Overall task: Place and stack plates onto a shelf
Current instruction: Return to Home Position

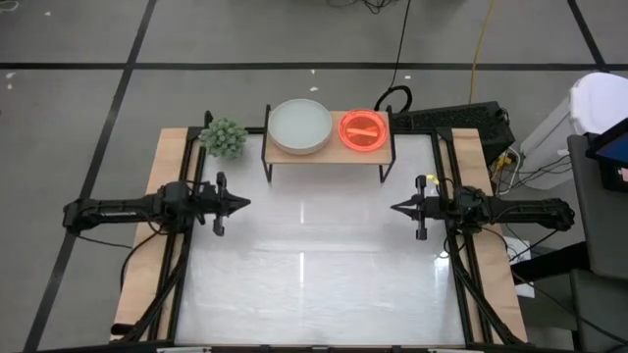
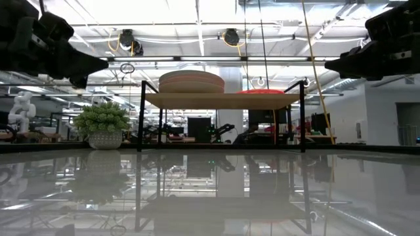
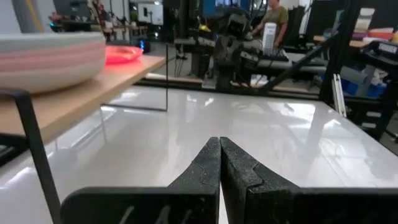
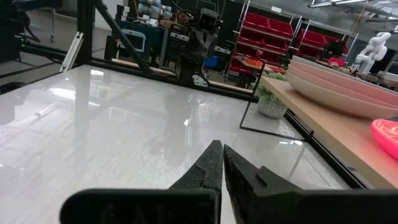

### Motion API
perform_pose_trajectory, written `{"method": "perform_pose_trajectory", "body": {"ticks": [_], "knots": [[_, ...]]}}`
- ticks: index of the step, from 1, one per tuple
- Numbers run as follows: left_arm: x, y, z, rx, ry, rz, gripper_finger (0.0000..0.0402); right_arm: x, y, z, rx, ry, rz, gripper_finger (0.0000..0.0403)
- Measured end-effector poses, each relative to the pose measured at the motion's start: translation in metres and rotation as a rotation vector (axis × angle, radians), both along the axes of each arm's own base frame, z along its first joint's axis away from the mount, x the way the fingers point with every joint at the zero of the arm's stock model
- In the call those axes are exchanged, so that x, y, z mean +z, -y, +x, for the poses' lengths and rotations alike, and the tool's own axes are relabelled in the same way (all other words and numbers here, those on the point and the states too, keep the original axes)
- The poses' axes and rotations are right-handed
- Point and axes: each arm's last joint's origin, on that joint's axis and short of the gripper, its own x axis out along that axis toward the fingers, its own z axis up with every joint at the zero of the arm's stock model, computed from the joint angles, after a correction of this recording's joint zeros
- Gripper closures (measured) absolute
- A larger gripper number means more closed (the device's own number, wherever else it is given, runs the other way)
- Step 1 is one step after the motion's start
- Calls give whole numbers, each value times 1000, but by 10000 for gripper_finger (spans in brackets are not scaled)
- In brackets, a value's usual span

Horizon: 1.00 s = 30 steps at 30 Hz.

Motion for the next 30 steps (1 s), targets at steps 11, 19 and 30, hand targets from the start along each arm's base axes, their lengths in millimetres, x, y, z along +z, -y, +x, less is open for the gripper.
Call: {"method": "perform_pose_trajectory", "body": {"ticks": [11,19,30], "knots": [[7,4,-8,9,90,46,401,0,0,0,0,2,0,403],[3,4,-10,15,57,27,401,0,0,0,0,3,0,403],[3,4,-9,16,45,24,398,0,0,0,0,2,0,403]]}}
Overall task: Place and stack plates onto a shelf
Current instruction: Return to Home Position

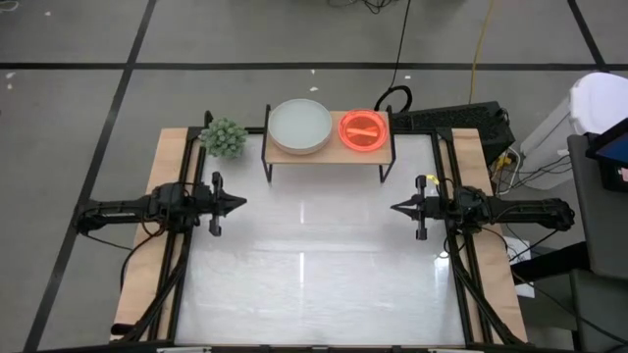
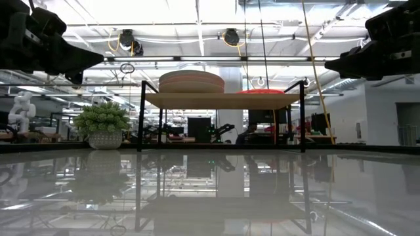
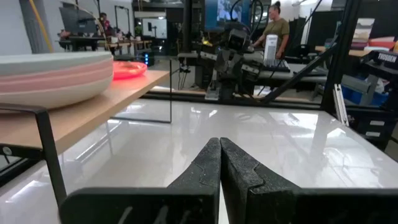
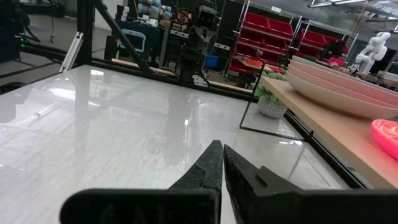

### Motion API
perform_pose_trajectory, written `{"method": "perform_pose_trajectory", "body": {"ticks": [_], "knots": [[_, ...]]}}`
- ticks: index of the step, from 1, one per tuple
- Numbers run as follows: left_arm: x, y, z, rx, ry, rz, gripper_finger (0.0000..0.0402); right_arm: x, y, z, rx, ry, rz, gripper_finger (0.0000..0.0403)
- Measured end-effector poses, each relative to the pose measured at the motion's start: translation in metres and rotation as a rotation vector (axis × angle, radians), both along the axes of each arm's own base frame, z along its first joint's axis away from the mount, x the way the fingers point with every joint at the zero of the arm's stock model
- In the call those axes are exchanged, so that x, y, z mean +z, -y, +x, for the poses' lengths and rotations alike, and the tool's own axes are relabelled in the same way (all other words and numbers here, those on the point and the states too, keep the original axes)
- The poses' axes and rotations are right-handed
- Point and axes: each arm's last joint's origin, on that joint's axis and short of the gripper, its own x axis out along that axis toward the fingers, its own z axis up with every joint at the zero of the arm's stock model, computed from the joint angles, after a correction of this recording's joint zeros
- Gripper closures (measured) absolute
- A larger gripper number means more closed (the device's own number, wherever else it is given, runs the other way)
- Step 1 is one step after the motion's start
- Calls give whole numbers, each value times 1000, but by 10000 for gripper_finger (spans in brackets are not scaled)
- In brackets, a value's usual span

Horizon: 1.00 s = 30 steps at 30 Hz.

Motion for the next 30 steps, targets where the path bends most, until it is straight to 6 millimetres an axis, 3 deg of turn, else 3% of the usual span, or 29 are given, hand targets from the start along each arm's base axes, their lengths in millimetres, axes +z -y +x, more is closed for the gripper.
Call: {"method": "perform_pose_trajectory", "body": {"ticks": [30], "knots": [[0,0,1,-2,5,1,383,0,0,0,0,-1,0,403]]}}
